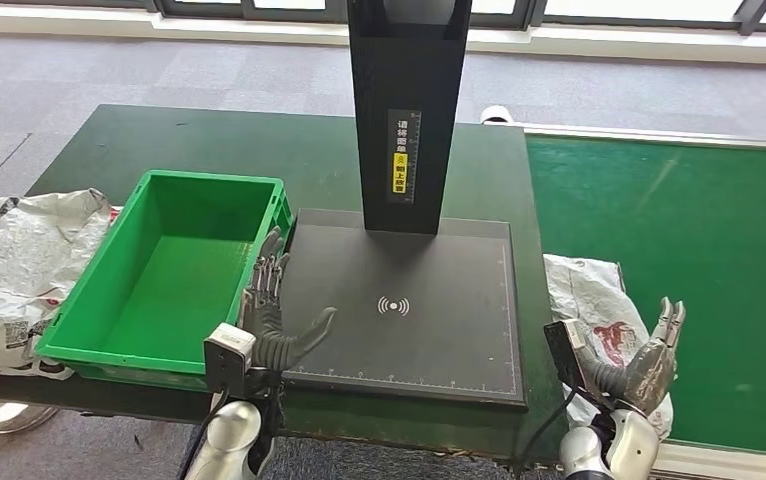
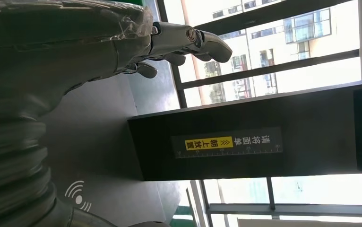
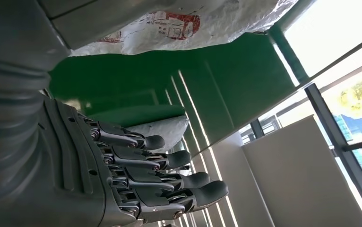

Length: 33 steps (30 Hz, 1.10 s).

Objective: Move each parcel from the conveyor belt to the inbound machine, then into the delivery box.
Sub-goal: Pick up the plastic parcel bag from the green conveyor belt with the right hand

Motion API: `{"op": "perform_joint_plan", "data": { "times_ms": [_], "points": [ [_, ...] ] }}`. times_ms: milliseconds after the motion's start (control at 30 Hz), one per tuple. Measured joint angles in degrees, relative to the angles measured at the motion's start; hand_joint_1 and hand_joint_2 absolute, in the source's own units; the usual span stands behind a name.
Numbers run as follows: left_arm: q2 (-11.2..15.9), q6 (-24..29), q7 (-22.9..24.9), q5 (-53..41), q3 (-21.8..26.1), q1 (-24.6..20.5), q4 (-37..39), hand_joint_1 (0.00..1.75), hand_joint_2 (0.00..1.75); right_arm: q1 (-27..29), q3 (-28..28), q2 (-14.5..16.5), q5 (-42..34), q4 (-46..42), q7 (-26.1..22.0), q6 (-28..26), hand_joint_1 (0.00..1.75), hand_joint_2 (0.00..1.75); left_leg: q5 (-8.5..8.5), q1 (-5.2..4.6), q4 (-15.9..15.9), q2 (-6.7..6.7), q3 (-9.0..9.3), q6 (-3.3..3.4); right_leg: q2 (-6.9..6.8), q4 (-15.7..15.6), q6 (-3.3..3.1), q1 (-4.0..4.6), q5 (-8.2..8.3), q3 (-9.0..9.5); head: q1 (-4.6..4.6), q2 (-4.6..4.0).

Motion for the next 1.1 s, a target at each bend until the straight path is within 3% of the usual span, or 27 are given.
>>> {"op": "perform_joint_plan", "data": {
  "times_ms": [400,633,867,1000,1100],
  "points": [
    [0.00,0.07,0.00,-0.14,0.34,0.29,-0.81,0.00,1.75,-4.49,-1.03,-2.62,1.30,15.21,10.72,0.47,0.00,1.75,0.00,0.00,0.00,0.00,0.01,0.00,0.00,0.00,0.00,0.01,0.00,0.00,0.00,0.00],
    [0.00,0.57,0.01,0.11,0.35,0.23,-0.46,0.00,1.75,-7.23,-0.51,-5.08,1.61,25.22,21.29,6.29,0.00,1.75,0.00,0.01,0.00,0.05,0.06,0.00,0.04,0.00,0.00,0.03,0.00,0.03,-0.02,0.00],
    [0.00,1.00,0.02,0.21,0.35,0.22,-0.45,0.00,1.75,-9.33,0.50,-6.24,2.96,29.87,24.78,10.43,0.05,1.75,-0.02,0.02,0.00,0.15,0.31,0.01,0.13,-0.04,0.01,0.06,0.01,0.26,-0.02,0.00],
    [0.00,0.99,0.02,0.21,0.35,0.22,-0.43,0.00,1.75,-9.94,1.03,-6.62,3.37,31.18,25.25,12.19,1.74,1.75,-0.02,0.02,0.00,0.23,0.46,0.02,0.18,-0.06,0.05,0.07,0.04,0.39,-0.02,0.00],
    [0.00,0.84,0.02,0.21,0.35,0.21,-0.42,0.00,1.75,-10.10,1.48,-6.88,3.78,31.71,25.36,13.24,1.75,1.75,-0.02,0.02,0.00,0.27,0.60,0.02,0.21,-0.07,0.06,0.07,0.05,0.51,-0.02,0.00]
  ]
}}
